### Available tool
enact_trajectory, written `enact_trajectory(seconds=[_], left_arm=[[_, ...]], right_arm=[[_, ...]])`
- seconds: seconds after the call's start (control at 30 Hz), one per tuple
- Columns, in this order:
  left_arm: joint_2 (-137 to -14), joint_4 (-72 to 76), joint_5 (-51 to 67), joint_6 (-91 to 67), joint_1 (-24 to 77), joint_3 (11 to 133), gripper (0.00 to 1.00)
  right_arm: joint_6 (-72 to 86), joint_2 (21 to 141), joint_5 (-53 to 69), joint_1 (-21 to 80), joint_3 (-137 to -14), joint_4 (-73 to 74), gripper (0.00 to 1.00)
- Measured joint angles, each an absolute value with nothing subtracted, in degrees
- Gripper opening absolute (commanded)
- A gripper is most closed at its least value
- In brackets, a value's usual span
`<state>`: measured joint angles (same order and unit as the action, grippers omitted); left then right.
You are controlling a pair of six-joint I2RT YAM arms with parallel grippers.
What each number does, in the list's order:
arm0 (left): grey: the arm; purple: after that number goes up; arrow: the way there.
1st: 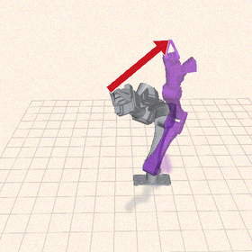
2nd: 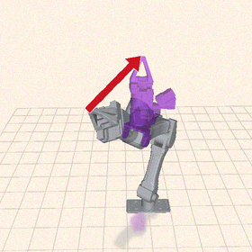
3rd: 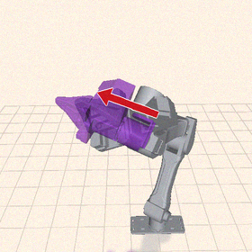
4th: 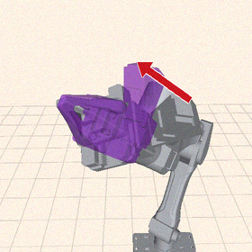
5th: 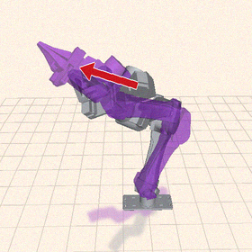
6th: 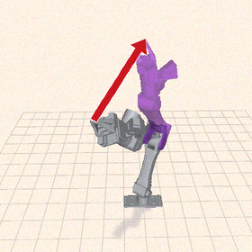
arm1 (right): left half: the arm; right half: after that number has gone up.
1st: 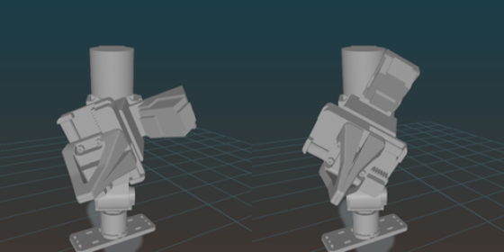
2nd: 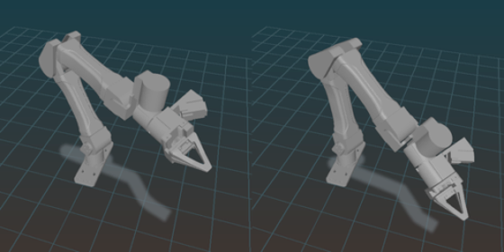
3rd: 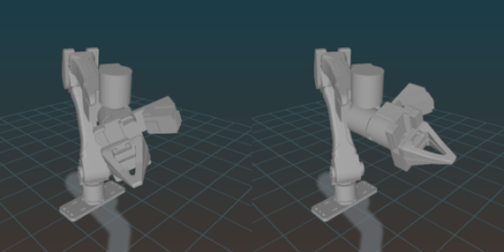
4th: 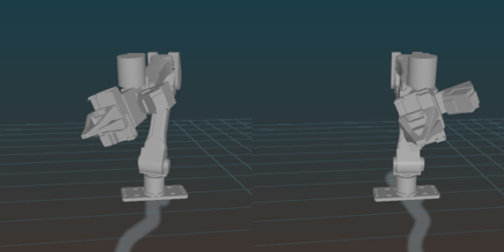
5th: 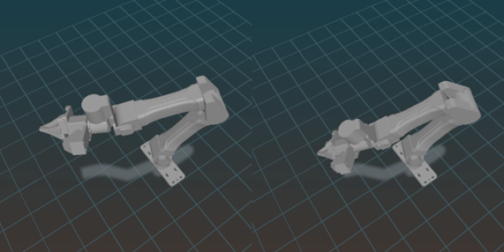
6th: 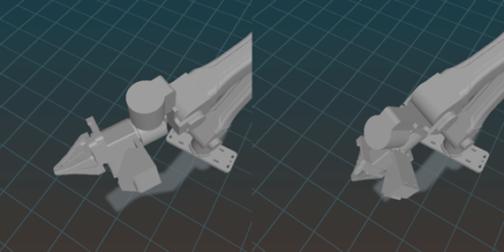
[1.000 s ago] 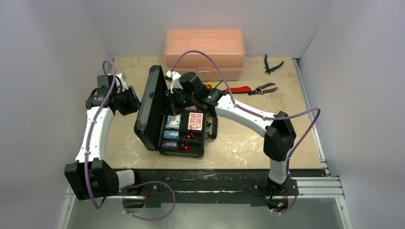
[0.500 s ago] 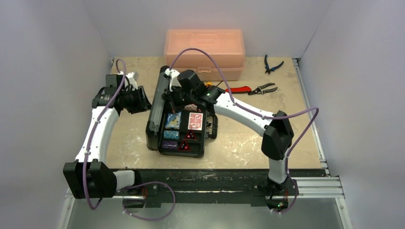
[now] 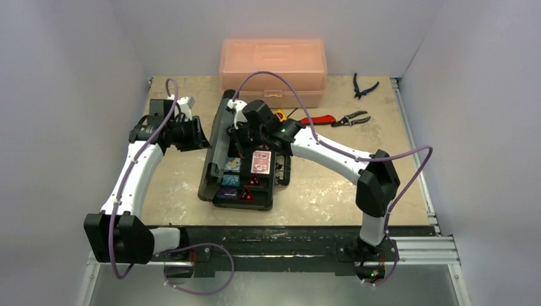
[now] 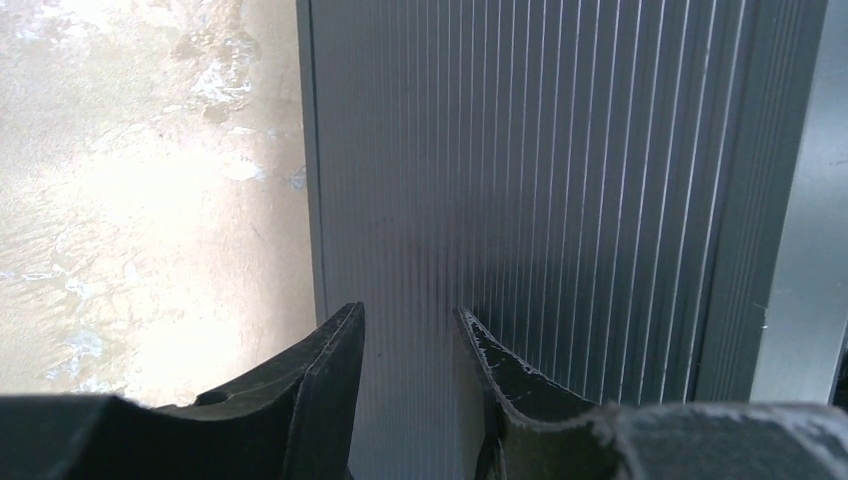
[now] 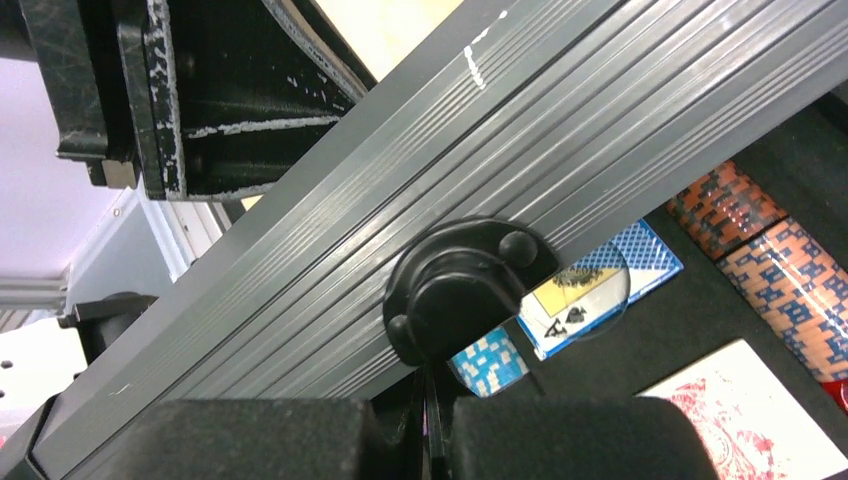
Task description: Pack up texas hold em set
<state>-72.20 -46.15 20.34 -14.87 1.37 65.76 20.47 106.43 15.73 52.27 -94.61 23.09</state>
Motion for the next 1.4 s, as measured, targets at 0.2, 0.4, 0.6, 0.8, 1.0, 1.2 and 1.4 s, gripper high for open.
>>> enact_trajectory(seconds=[0.2, 0.4, 0.6, 0.8, 1.0, 1.2, 1.4], left_arm=[[-72.2, -46.1, 20.4, -14.3, 2.7, 65.8, 0.37], [-71.3, -46.1, 21.2, -13.9, 3.4, 65.7, 0.46], [-68.5, -45.6, 21.9, -13.8, 4.2, 64.9, 0.54], [-67.5, -45.4, 23.2, -13.8, 5.5, 64.7, 0.55], [-67.0, -45.0, 24.3, -13.7, 6.3, 63.9, 0.58], [-66.0, -44.5, 24.3, -13.7, 6.5, 63.8, 0.68], [-65.1, -44.1, 24.3, -13.6, 6.5, 63.8, 0.72]], right_arm=[[20.3, 103.9, 15.0, 52.2, -91.7, 23.1, 0.00], [20.3, 102.2, 14.4, 52.2, -88.6, 22.6, 0.00], [20.3, 100.9, 13.8, 52.2, -86.1, 22.3, 0.06], [20.3, 97.8, 10.6, 52.2, -83.2, 22.3, 0.12], [20.3, 95.1, 7.0, 52.2, -81.5, 23.0, 0.17], [20.3, 93.6, 3.8, 51.7, -79.7, 23.3, 0.28], [20.3, 90.4, 2.6, 48.2, -76.9, 25.1, 0.41]])
